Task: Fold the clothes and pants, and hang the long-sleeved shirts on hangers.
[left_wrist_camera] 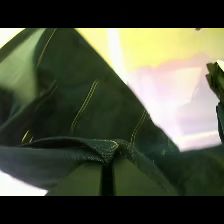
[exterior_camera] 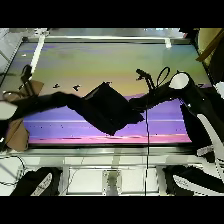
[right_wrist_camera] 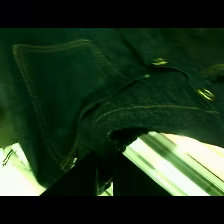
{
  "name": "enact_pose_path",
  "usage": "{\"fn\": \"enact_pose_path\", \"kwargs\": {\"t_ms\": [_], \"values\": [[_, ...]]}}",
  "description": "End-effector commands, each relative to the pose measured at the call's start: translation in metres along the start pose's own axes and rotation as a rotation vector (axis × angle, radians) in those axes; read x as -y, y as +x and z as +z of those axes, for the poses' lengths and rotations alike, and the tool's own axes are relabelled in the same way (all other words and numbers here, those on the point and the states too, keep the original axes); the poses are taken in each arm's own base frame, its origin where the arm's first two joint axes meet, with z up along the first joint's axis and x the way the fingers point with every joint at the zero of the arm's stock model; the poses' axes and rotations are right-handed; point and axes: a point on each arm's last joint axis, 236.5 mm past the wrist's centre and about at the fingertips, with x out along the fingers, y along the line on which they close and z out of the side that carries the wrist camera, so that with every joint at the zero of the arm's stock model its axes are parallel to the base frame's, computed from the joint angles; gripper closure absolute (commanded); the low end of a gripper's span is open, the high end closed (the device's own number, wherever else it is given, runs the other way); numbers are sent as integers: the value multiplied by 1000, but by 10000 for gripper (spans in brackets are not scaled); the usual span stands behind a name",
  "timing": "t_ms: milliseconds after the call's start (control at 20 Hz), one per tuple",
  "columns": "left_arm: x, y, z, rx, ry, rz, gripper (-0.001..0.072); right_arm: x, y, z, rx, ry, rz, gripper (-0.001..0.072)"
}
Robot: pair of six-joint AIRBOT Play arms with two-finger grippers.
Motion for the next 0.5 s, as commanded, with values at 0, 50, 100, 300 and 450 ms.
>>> {"fn": "enact_pose_path", "kwargs": {"t_ms": [0,50,100,300,450], "values": [[5,69,34,-3,59,6,692,33,-2,-1,12,82,-165,692],[-1,92,39,-27,77,24,692,47,-5,-8,-15,98,-227,692],[-7,115,46,-41,77,34,692,60,-9,-18,-53,114,-286,694],[-30,180,83,-21,50,54,692,98,-24,-45,-145,170,-464,694],[-40,211,96,-2,60,64,693,111,-11,-53,-152,209,-476,694]]}}
